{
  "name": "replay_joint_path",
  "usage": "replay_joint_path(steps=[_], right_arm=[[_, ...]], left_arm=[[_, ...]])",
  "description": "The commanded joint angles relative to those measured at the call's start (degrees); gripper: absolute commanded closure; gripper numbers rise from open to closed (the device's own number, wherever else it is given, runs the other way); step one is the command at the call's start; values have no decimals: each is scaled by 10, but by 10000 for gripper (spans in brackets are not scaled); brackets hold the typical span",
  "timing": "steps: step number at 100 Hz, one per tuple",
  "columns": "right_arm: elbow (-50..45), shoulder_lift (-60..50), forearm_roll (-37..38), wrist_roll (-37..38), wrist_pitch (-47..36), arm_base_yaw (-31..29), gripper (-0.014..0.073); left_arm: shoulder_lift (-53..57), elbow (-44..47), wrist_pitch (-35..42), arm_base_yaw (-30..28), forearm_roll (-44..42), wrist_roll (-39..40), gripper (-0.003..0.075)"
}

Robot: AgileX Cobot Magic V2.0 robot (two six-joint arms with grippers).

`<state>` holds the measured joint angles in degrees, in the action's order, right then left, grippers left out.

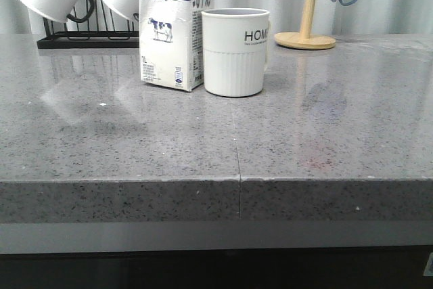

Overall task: Place milk next to cup
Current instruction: 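Open the left gripper and withdraw it from the carton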

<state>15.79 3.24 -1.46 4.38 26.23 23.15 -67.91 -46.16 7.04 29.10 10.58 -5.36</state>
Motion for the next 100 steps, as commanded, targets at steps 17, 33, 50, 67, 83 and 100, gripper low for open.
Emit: replay_joint_path(steps=[17,33,50,67,83,100], right_arm=[[13,7,-1,2,-45,-1,643],[13,7,-1,2,-45,-1,643],[13,7,-1,2,-45,-1,643],[13,7,-1,2,-45,-1,643],[13,7,-1,2,-45,-1,643],[13,7,-1,2,-45,-1,643]], left_arm=[[153,69,-7,-86,-1,-2,741],[240,103,-113,-150,-55,-2,741],[333,139,-164,-209,-60,-2,741],[422,171,-215,-251,-60,-2,741],[508,192,-255,-262,-60,-2,741],[601,224,-274,-262,-62,-2,741]])
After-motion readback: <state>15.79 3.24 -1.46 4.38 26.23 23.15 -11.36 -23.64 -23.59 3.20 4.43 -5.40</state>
